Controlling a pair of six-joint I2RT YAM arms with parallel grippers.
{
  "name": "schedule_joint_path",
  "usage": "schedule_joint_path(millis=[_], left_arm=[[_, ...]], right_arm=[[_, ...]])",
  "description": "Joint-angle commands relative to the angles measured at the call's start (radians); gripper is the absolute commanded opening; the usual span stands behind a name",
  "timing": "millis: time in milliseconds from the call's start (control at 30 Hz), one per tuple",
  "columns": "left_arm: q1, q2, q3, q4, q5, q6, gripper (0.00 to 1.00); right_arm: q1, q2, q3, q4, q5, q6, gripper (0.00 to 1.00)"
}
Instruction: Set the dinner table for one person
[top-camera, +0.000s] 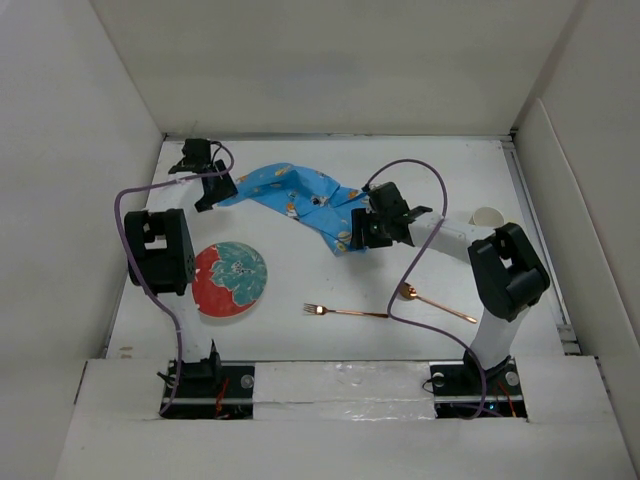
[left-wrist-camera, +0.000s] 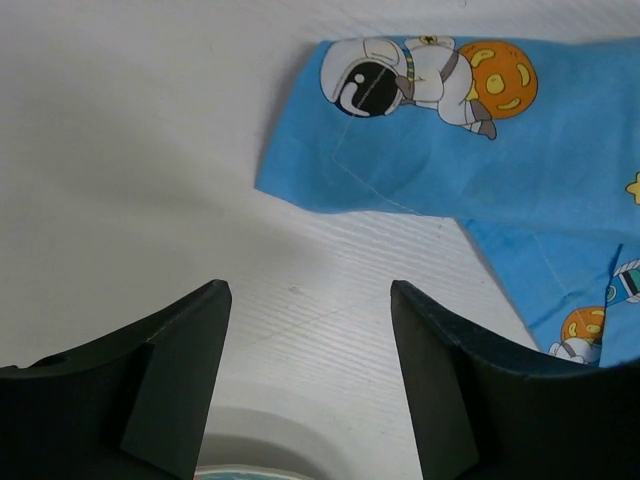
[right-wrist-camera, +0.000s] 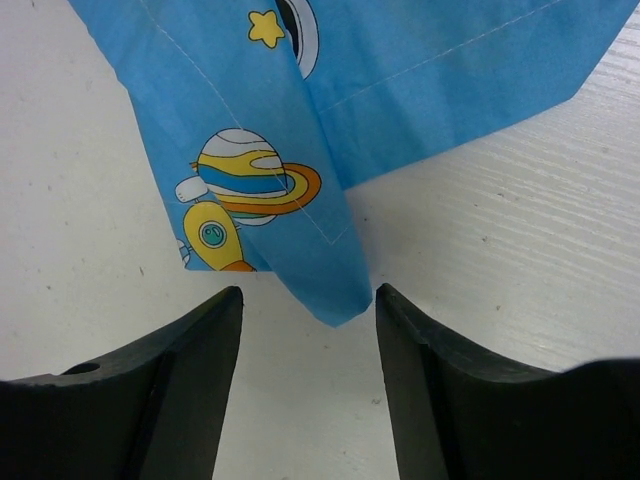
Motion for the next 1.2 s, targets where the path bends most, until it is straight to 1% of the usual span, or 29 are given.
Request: schedule_joint_path(millis=[0, 100, 200, 333, 400, 533, 667, 700, 733, 800, 833, 867, 900, 933, 967, 1000, 1033, 1067, 1100, 1167], left_arm=[[-0.033, 0.009, 0.032, 0.029, 0.091, 0.014, 0.63], [-0.044, 0.05, 0.055, 0.008, 0.056, 0.026, 0.63], [-0.044, 0.101, 0.09, -0.009, 0.048, 0.032, 0.64], [-0.044, 0.142, 0.13, -0.008, 0.066, 0.024, 0.65], [-0.044, 0.153, 0.145, -0.005, 0.068, 0.018, 0.66], [-0.044, 0.176, 0.17, -0.002, 0.07, 0.029, 0.69], [-0.044, 0.211, 0.216, -0.011, 0.022, 0.044, 0.69], [-0.044, 0.22, 0.223, -0.014, 0.022, 0.047, 0.66], [-0.044, 0.231, 0.245, -0.032, -0.016, 0.046, 0.64], [-0.044, 0.247, 0.246, -0.031, -0.038, 0.05, 0.62], [-0.044, 0.254, 0.246, -0.022, -0.039, 0.055, 0.61], [-0.044, 0.256, 0.248, -0.02, -0.055, 0.052, 0.58], [-0.044, 0.273, 0.262, -0.019, -0.067, 0.051, 0.41], [-0.044, 0.273, 0.262, -0.019, -0.067, 0.051, 0.4], [-0.044, 0.279, 0.268, -0.023, -0.065, 0.054, 0.33], [-0.044, 0.283, 0.277, -0.026, -0.062, 0.054, 0.17], [-0.044, 0.285, 0.283, -0.026, -0.062, 0.054, 0.11], [-0.044, 0.282, 0.283, -0.022, -0.059, 0.052, 0.05], [-0.044, 0.277, 0.283, -0.017, -0.058, 0.052, 0.0], [-0.044, 0.256, 0.297, -0.012, -0.043, 0.055, 0.0]], right_arm=[[-0.004, -0.026, -0.007, 0.038, -0.021, -0.024, 0.62], [-0.004, -0.006, 0.017, 0.032, -0.031, -0.038, 0.61], [-0.004, 0.023, 0.043, 0.022, -0.031, -0.044, 0.58], [-0.004, 0.049, 0.075, 0.016, -0.03, -0.049, 0.5], [-0.004, 0.068, 0.092, 0.002, -0.028, -0.053, 0.5], [-0.004, 0.094, 0.117, -0.005, -0.025, -0.055, 0.54], [-0.004, 0.112, 0.129, -0.005, -0.045, -0.055, 0.51], [-0.004, 0.12, 0.131, -0.004, -0.047, -0.055, 0.5], [-0.004, 0.121, 0.134, -0.004, -0.048, -0.053, 0.47], [-0.004, 0.129, 0.142, -0.004, -0.05, -0.053, 0.43], [-0.004, 0.132, 0.143, -0.004, -0.05, -0.053, 0.37], [-0.004, 0.132, 0.146, -0.004, -0.051, -0.053, 0.34], [-0.004, 0.135, 0.149, -0.004, -0.051, -0.053, 0.24], [-0.004, 0.135, 0.149, -0.004, -0.051, -0.053, 0.24], [-0.004, 0.137, 0.151, -0.002, -0.05, -0.053, 0.22], [-0.004, 0.135, 0.148, -0.001, -0.047, -0.053, 0.15], [-0.004, 0.132, 0.148, 0.001, -0.047, -0.053, 0.11], [-0.004, 0.132, 0.148, 0.002, -0.047, -0.053, 0.07], [-0.004, 0.131, 0.148, 0.007, -0.051, -0.061, 0.0], [-0.013, 0.12, 0.151, -0.002, -0.051, -0.061, 0.0]])
